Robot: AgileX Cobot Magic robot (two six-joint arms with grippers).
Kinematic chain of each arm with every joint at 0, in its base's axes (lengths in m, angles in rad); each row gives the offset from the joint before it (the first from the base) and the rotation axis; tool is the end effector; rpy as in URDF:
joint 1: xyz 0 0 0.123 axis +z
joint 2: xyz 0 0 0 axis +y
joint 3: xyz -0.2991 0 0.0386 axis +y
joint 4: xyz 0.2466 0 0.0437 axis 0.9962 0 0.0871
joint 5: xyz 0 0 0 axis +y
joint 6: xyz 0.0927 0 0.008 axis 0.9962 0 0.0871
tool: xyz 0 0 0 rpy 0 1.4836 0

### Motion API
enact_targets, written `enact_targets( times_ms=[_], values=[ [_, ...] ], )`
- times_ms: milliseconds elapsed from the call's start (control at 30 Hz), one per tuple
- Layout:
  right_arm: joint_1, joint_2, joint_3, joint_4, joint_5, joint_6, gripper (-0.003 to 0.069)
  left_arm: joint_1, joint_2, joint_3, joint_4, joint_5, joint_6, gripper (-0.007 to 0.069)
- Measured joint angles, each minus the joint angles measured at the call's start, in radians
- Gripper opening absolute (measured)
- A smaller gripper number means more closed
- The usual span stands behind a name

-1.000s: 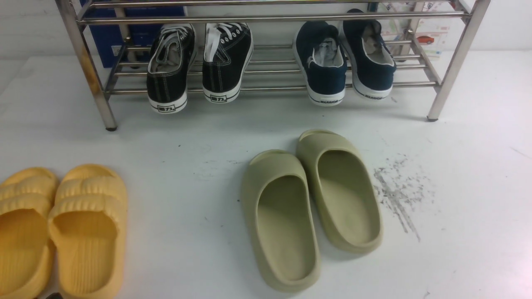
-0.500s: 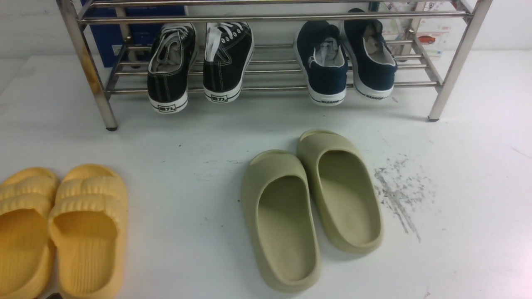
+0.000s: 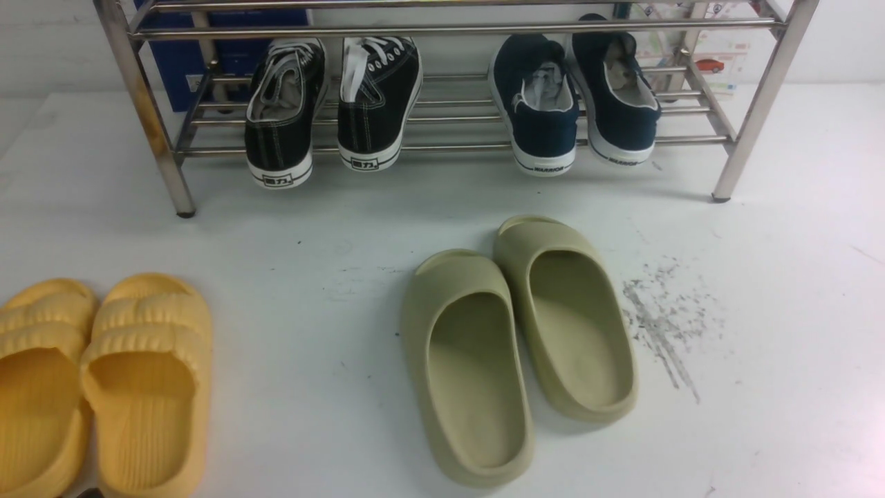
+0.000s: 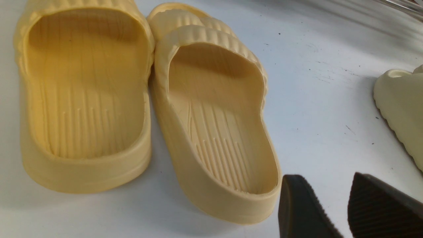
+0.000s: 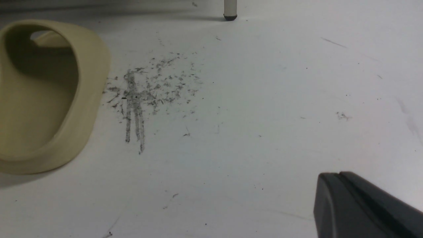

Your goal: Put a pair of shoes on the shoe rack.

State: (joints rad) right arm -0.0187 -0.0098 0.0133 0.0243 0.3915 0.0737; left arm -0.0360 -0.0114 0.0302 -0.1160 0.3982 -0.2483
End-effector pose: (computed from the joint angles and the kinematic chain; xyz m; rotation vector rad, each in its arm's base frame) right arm 0.0359 0.0002 0.1732 0.1015 1.8762 0.0619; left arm 0.0357 -0.0055 0.1673 -0.2732 1.8901 -0.3080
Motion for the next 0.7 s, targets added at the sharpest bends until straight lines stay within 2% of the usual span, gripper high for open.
enact_targets(
  times_ms=[700],
  values=[
    [0.0,0.0,0.0,0.0,0.0,0.0,0.0048,0.0,0.0,0.0,0.0,0.0,0.0,0.0239]
  ],
)
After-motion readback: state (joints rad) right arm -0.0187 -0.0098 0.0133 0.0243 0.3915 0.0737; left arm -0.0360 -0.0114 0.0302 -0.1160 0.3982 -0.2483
